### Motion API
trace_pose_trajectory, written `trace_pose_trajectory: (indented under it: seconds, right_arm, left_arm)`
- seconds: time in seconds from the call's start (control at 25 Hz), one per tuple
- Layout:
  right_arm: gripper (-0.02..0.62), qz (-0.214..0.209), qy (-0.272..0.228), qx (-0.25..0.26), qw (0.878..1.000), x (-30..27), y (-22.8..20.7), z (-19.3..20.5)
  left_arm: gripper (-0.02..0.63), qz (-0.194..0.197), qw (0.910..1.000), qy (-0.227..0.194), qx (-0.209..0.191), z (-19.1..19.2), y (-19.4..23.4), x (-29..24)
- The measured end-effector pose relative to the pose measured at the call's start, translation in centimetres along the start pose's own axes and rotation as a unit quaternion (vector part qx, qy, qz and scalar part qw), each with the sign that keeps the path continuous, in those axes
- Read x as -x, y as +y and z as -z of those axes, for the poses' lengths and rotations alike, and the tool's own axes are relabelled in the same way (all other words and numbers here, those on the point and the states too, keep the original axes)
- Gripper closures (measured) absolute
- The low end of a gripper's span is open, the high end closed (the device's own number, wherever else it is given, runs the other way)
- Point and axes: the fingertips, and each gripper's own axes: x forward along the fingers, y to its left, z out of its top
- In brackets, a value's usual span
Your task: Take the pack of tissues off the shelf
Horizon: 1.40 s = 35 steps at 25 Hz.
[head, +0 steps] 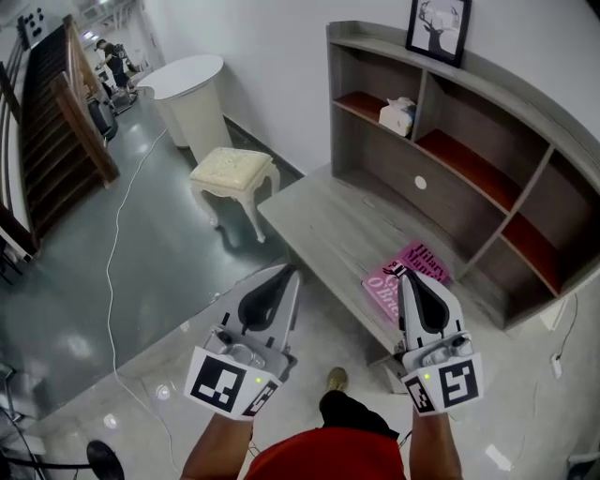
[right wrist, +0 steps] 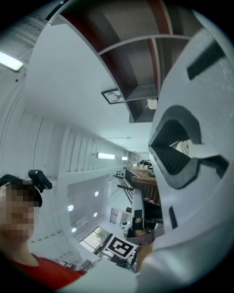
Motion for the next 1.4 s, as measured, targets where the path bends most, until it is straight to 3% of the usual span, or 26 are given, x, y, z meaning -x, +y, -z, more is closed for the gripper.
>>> trace_pose_trajectory:
  seconds: [0.48, 0.68, 0.84, 1.12, 1.4]
  right_arm:
    - [0.591, 0.03, 0.004, 0.013, 0.999, -9.4, -9.8, 1.8]
    - [0.591, 0.047, 0.016, 0.017, 0.999, -11.2, -11.4, 2.4]
    - [0.591, 0.065, 0.022, 0.028, 0.997, -12.8, -12.1, 2.6]
    - [0.591, 0.131, 0.045, 0.053, 0.989, -15.8, -14.4, 3.9]
    - [0.591, 0.216, 0.068, 0.078, 0.971, -17.1, -16.4, 4.9]
  left_arm:
    - [0.591, 0.041, 0.9989, 0.017, 0.019, 3.9, 4.1, -17.5]
    - [0.388, 0.067, 0.9962, 0.04, 0.04, 6.2, 4.6, -22.9]
    - [0.27, 0.081, 0.9936, 0.064, 0.045, 8.6, 5.5, -27.3]
    - [0.2, 0.101, 0.989, 0.101, 0.037, 13.0, 7.3, -34.2]
    - [0.176, 0.161, 0.9798, 0.116, 0.025, 15.4, 6.6, -40.1]
